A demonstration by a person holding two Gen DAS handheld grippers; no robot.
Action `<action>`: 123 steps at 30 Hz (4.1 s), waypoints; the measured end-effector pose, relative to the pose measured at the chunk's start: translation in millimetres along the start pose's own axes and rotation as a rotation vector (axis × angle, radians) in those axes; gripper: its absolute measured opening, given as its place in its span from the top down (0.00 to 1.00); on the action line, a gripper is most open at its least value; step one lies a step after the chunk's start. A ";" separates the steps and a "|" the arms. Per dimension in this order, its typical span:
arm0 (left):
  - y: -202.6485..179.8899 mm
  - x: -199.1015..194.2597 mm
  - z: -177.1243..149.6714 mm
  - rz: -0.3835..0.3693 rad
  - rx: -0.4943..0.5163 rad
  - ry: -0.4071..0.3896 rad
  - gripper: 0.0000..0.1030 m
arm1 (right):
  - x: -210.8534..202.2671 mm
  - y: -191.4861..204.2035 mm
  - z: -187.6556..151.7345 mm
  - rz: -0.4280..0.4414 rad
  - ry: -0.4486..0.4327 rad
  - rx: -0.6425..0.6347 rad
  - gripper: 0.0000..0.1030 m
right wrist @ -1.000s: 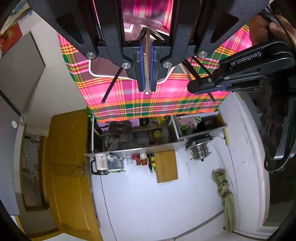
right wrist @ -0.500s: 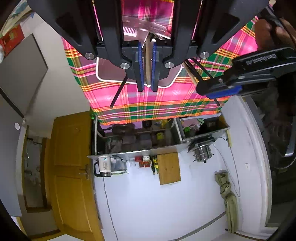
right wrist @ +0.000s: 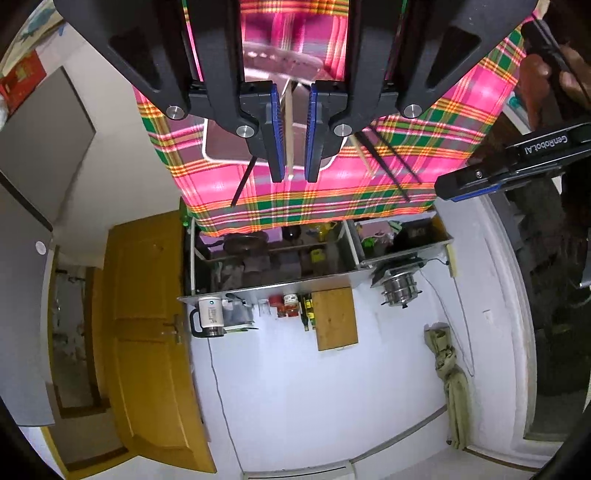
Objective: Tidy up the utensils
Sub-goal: 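Move both open tools down to the black chopsticks lying on the cloth, then close the left tool on a black chopstick while the right tool grasps another, then lift the left tool's black chopstick upright over the basket while the right tool does likewise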
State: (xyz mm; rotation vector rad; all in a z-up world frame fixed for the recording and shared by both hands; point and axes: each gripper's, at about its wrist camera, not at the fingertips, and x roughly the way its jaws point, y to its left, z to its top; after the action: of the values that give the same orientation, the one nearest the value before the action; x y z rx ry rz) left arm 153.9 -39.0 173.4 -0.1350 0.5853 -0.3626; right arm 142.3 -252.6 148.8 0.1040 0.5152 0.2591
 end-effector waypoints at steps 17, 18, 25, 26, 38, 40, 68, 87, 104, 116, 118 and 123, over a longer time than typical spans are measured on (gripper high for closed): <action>63.6 -14.5 -102.2 0.130 -0.105 0.126 0.59 | 17.5 37.4 -68.5 0.091 0.158 -0.032 0.89; 67.0 -14.5 -106.9 0.136 -0.113 0.134 0.59 | 20.9 40.7 -71.4 0.098 0.168 -0.035 0.89; 88.4 -1.9 -132.6 0.185 -0.144 0.189 0.60 | 45.1 61.7 -92.4 0.136 0.241 -0.067 0.89; 90.9 2.6 -136.0 0.191 -0.148 0.200 0.60 | 47.9 63.1 -94.9 0.140 0.250 -0.069 0.89; 110.5 65.3 -150.4 0.200 -0.169 0.295 0.67 | 69.1 68.2 -113.8 0.140 0.317 -0.077 0.89; 111.9 74.8 -151.9 0.210 -0.163 0.304 0.70 | 72.9 70.1 -115.6 0.143 0.327 -0.079 0.89; 170.2 48.9 -173.6 0.322 -0.269 0.262 0.92 | 179.4 128.7 -132.7 0.191 0.468 -0.170 0.89; 179.9 80.9 -155.1 0.306 -0.209 0.314 0.92 | 223.8 141.3 -134.8 0.157 0.522 -0.193 0.89; 170.3 42.5 -135.9 0.280 -0.241 0.242 0.94 | 178.2 142.9 -109.7 0.209 0.446 -0.171 0.95; 134.5 -18.6 -116.3 0.246 -0.212 0.143 0.94 | 106.3 138.5 -84.2 0.244 0.324 -0.150 0.94; 128.3 -28.5 -112.3 0.240 -0.206 0.126 0.94 | 95.3 137.5 -81.7 0.246 0.306 -0.149 0.94; 113.2 -50.9 -105.5 0.222 -0.192 0.092 0.94 | 70.1 128.7 -75.5 0.251 0.266 -0.131 0.94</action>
State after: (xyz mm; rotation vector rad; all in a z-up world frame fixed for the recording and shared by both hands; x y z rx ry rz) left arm 88.7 82.6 86.8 -0.2358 0.7185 -0.0970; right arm 135.2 -107.4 71.3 0.0057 0.7484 0.5558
